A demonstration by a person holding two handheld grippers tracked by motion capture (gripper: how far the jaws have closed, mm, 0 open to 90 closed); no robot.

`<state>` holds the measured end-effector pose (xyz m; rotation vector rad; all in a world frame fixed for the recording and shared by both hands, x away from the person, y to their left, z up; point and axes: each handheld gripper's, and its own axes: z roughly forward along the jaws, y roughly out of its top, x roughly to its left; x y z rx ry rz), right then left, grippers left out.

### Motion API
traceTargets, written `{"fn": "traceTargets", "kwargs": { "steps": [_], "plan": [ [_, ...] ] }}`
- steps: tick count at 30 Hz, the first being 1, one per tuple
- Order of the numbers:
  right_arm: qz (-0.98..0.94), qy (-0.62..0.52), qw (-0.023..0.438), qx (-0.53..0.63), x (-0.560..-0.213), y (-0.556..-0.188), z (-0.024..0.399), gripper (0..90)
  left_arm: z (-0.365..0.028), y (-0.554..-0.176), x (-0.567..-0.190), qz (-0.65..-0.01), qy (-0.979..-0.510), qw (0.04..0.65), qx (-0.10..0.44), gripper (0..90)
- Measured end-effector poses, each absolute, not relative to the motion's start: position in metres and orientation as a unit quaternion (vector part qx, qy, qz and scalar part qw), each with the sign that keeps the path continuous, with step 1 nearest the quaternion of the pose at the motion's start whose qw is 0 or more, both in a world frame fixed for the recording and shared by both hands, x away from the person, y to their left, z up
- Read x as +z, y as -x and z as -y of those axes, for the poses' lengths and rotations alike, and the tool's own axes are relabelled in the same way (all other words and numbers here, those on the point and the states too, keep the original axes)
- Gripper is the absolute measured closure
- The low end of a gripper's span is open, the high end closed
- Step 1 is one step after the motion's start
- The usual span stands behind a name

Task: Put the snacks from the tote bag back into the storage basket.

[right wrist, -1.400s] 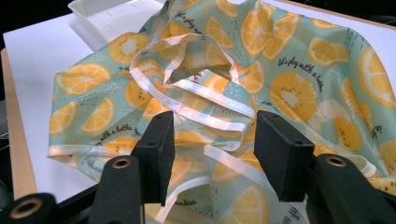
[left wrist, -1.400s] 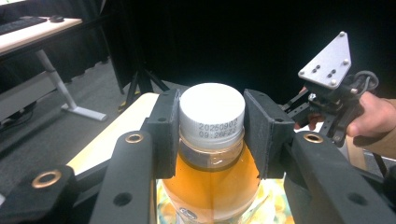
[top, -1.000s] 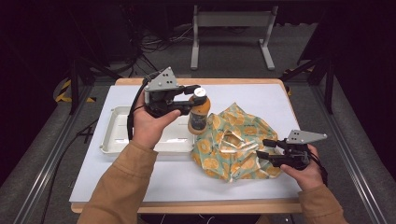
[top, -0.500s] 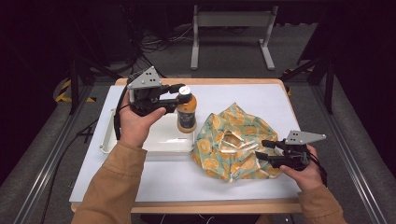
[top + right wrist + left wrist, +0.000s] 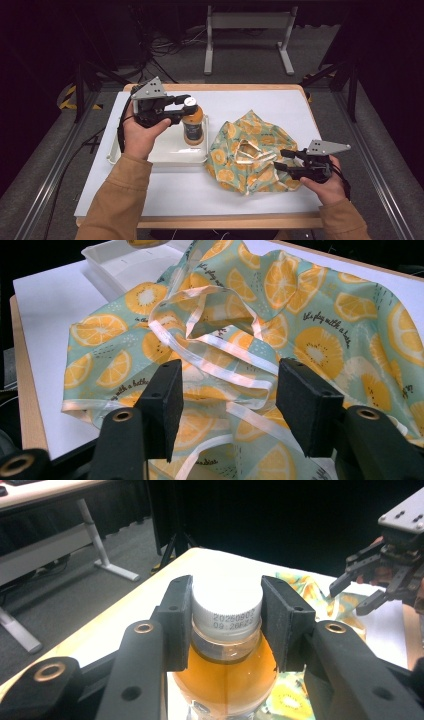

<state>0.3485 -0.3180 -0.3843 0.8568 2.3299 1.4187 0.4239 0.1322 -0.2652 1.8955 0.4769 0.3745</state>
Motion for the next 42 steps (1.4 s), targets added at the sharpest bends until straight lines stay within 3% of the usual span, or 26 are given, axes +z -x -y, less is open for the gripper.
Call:
{"fn": "traceTargets", "kwargs": {
  "steps": [42],
  "plan": [
    [-0.807,-0.299,0.137,0.491,-0.385,-0.349,0.318,44.4,-0.135,-0.427,-0.326,-0.207,-0.829,0.504,0.124,58.4]
  ]
}}
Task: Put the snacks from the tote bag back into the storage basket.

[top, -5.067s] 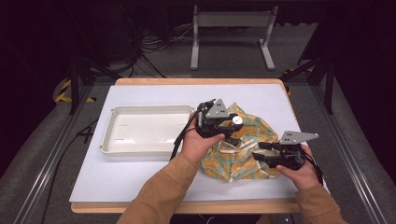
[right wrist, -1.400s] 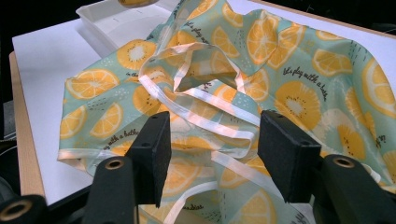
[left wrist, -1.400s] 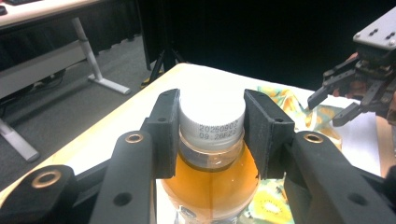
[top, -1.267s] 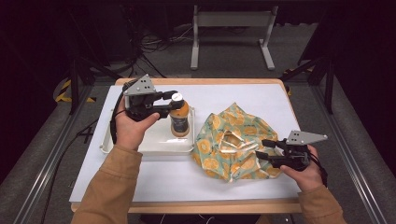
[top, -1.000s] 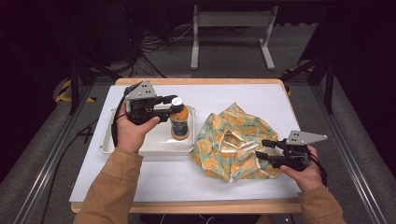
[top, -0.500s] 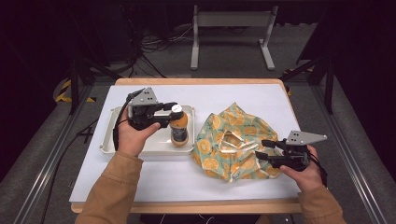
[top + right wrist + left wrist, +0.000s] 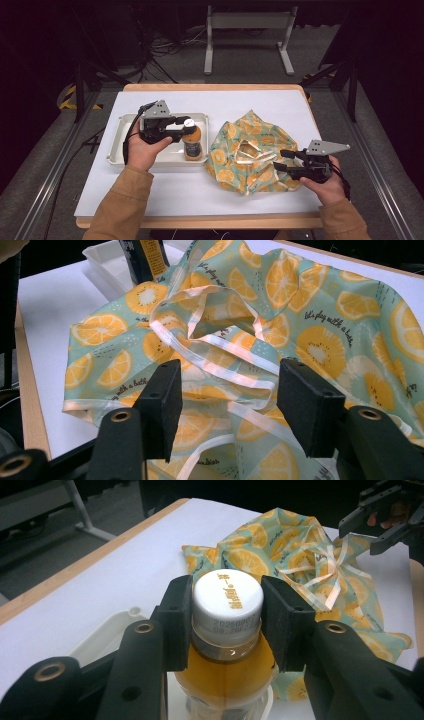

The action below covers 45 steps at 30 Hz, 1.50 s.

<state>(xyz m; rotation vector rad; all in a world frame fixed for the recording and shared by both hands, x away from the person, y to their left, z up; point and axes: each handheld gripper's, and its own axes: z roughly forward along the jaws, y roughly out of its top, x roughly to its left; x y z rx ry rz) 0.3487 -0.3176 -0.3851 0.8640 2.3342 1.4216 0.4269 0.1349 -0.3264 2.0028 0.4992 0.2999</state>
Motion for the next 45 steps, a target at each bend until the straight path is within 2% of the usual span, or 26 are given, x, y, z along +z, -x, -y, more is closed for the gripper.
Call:
{"fn": "traceTargets", "kwargs": {
  "steps": [21,22,24,25,26,32,37,45],
  "plan": [
    [-0.806,-0.299,0.137,0.493,-0.385,-0.349,0.318,43.8,-0.131,-0.423,-0.336,-0.202,-0.835,0.497,0.126,57.9],
    [-0.806,-0.298,0.138,0.493,-0.385,-0.349,0.318,43.7,-0.131,-0.423,-0.336,-0.204,-0.831,0.503,0.123,56.3],
    [-0.806,-0.298,0.138,0.493,-0.385,-0.349,0.318,43.7,-0.132,-0.423,-0.336,-0.204,-0.828,0.508,0.122,45.1],
    [-0.806,-0.298,0.138,0.493,-0.385,-0.348,0.318,43.7,-0.132,-0.423,-0.336,-0.209,-0.825,0.512,0.12,45.1],
    [-0.806,-0.298,0.138,0.493,-0.384,-0.348,0.318,43.7,-0.132,-0.422,-0.335,-0.211,-0.824,0.512,0.118,40.7],
    [-0.804,-0.299,0.139,0.495,-0.384,-0.348,0.318,43.4,-0.135,-0.416,-0.328,-0.22,-0.817,0.517,0.126,27.4],
    [-0.802,-0.296,0.142,0.499,-0.38,-0.347,0.319,42.1,-0.142,-0.402,-0.322,-0.225,-0.817,0.513,0.135,21.4],
    [-0.803,-0.297,0.144,0.496,-0.377,-0.348,0.322,38.5,-0.159,-0.378,-0.32,-0.235,-0.81,0.524,0.119,14.1]
  ]
}}
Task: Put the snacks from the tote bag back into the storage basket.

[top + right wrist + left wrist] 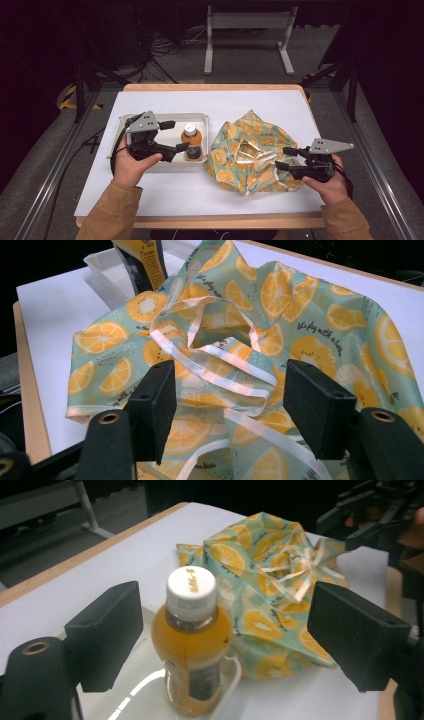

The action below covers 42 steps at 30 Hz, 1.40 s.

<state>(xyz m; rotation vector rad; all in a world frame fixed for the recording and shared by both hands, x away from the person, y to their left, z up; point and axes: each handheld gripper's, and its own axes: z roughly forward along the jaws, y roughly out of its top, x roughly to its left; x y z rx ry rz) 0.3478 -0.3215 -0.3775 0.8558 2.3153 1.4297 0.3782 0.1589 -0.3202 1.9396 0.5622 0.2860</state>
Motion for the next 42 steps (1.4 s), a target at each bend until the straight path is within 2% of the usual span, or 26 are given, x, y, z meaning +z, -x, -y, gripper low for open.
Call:
{"fn": "traceTargets", "kwargs": {
  "steps": [5,14,24,37,42],
  "plan": [
    [-0.802,-0.298,0.146,0.497,-0.373,-0.346,0.326,36.8,-0.173,-0.362,-0.324,-0.242,-0.811,0.518,0.12,11.6],
    [-0.798,-0.299,0.151,0.501,-0.369,-0.345,0.333,35.5,-0.191,-0.352,-0.337,-0.266,-0.815,0.502,0.111,12.3],
    [-0.794,-0.301,0.157,0.505,-0.366,-0.343,0.339,33.9,-0.213,-0.344,-0.366,-0.279,-0.806,0.507,0.121,11.5],
    [-0.79,-0.309,0.165,0.503,-0.37,-0.342,0.345,33.3,-0.223,-0.342,-0.395,-0.296,-0.797,0.514,0.113,8.3],
    [-0.788,-0.315,0.169,0.501,-0.373,-0.344,0.35,32.7,-0.227,-0.34,-0.41,-0.306,-0.794,0.509,0.128,8.4]
  ]
}}
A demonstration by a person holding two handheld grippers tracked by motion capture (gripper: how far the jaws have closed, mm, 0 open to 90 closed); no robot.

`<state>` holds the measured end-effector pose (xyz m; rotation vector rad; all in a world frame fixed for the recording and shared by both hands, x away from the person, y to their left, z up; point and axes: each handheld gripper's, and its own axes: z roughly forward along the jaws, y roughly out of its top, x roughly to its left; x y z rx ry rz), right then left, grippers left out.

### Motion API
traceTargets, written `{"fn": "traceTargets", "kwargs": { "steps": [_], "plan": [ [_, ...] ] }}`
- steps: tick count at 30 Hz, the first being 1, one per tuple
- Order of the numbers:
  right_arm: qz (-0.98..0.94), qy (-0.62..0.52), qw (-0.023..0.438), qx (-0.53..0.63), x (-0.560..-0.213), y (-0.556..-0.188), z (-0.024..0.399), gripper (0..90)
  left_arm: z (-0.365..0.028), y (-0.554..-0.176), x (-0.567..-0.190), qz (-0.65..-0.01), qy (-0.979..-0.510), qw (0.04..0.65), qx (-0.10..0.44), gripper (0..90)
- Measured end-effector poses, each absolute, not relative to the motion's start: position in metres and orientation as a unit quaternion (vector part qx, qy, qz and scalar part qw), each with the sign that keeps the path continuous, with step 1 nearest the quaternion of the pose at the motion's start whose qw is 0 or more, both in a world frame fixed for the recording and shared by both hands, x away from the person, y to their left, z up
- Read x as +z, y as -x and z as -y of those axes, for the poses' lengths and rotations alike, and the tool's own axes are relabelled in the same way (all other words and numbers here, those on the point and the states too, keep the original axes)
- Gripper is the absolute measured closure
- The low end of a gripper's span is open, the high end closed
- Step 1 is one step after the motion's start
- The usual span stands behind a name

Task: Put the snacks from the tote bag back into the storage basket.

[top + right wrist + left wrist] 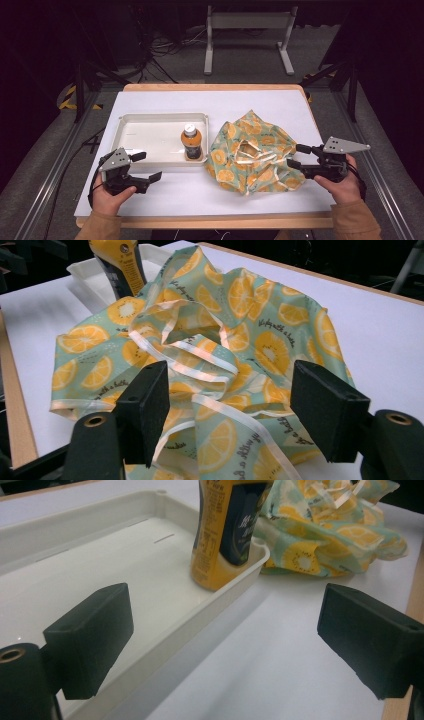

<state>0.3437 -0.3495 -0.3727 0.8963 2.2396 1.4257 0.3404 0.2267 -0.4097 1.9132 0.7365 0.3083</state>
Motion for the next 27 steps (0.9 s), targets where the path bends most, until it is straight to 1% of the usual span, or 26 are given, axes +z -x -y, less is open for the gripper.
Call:
{"fn": "traceTargets", "kwargs": {
  "steps": [2,10,14,17,20,27],
  "plan": [
    [-0.786,-0.317,0.169,0.503,-0.373,-0.344,0.35,32.7,-0.228,-0.34,-0.414,-0.309,-0.792,0.512,0.122,8.4],
    [-0.787,-0.324,0.168,0.497,-0.384,-0.349,0.354,32.6,-0.232,-0.34,-0.432,-0.327,-0.784,0.511,0.13,8.9],
    [-0.786,-0.322,0.168,0.5,-0.389,-0.35,0.355,32.6,-0.23,-0.341,-0.44,-0.327,-0.79,0.499,0.142,9.1],
    [-0.786,-0.322,0.167,0.5,-0.391,-0.351,0.353,32.5,-0.228,-0.342,-0.445,-0.325,-0.793,0.497,0.139,9.1],
    [-0.787,-0.324,0.166,0.498,-0.394,-0.352,0.353,32.5,-0.226,-0.342,-0.446,-0.323,-0.798,0.489,0.142,9.2],
    [-0.786,-0.327,0.167,0.497,-0.396,-0.352,0.353,32.5,-0.227,-0.34,-0.446,-0.329,-0.784,0.506,0.144,11.7]
  ]
}}
